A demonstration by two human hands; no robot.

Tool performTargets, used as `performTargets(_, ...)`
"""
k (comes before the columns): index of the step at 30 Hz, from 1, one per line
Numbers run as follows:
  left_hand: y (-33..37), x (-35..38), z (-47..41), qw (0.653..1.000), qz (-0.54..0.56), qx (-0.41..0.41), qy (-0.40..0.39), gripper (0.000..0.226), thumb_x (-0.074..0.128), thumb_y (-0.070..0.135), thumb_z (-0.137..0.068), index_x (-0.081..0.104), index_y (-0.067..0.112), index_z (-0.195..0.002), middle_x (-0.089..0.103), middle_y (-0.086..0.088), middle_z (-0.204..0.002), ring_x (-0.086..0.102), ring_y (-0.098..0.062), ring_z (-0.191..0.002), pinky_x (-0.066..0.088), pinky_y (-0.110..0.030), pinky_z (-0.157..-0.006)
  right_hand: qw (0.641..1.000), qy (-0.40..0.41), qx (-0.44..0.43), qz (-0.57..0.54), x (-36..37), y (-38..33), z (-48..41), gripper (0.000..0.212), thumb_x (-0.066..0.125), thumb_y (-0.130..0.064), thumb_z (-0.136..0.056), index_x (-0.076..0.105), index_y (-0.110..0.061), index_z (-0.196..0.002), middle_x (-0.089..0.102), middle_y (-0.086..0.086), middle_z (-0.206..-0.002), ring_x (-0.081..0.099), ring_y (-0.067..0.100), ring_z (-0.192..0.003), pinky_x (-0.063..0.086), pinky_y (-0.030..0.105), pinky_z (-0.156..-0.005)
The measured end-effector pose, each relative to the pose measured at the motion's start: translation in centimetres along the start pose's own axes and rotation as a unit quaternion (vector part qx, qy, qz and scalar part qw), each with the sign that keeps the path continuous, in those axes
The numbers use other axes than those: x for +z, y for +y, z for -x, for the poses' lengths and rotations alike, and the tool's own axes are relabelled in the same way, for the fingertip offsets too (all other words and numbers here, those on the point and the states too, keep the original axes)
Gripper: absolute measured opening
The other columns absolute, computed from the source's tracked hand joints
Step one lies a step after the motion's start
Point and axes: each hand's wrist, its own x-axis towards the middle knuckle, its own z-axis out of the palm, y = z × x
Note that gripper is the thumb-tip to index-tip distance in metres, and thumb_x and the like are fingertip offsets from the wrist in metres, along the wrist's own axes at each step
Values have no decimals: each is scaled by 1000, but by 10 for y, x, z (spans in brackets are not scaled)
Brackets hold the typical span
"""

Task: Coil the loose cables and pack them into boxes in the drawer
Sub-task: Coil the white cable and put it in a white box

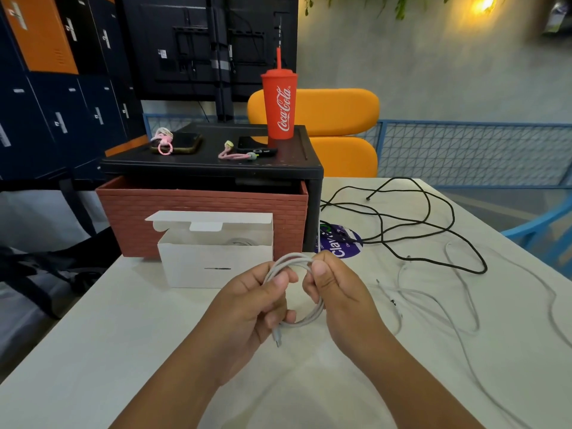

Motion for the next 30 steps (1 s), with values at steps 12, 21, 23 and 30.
performTargets(12,-5,1,0,999,-23,14,28,29,53,24,-84,67,1,-95,28,6,-47,29,-7,-40,49,-23,-57,995,2,-84,60,-1,3,-1,28,39,-36,-93,63,-34,-107,68,-18,-98,63,4,-95,48,17,-81)
performTargets(21,11,-3,2,985,160,32,61,19,56,24,-71,60,12,-58,22,7,-43,23,-6,-32,42,-21,-42,987,106,-40,113,-24,3,-9,12,57,-30,-74,54,-42,-76,59,-30,-77,54,-9,-74,36,3,-67)
performTargets(23,16,-11,2,975,207,49,70,10,63,23,-60,61,14,-59,22,7,-42,24,-5,-31,41,-20,-41,975,161,-42,148,-33,6,-12,19,57,-23,-77,51,-39,-70,61,-20,-73,53,-9,-77,33,1,-68)
performTargets(30,18,-26,2,952,300,66,8,10,66,17,-67,69,13,-75,25,7,-45,25,-6,-34,45,-20,-47,921,314,-99,208,-44,10,-13,31,63,-9,-85,57,-39,-81,57,-12,-83,51,-12,-84,37,2,-70)
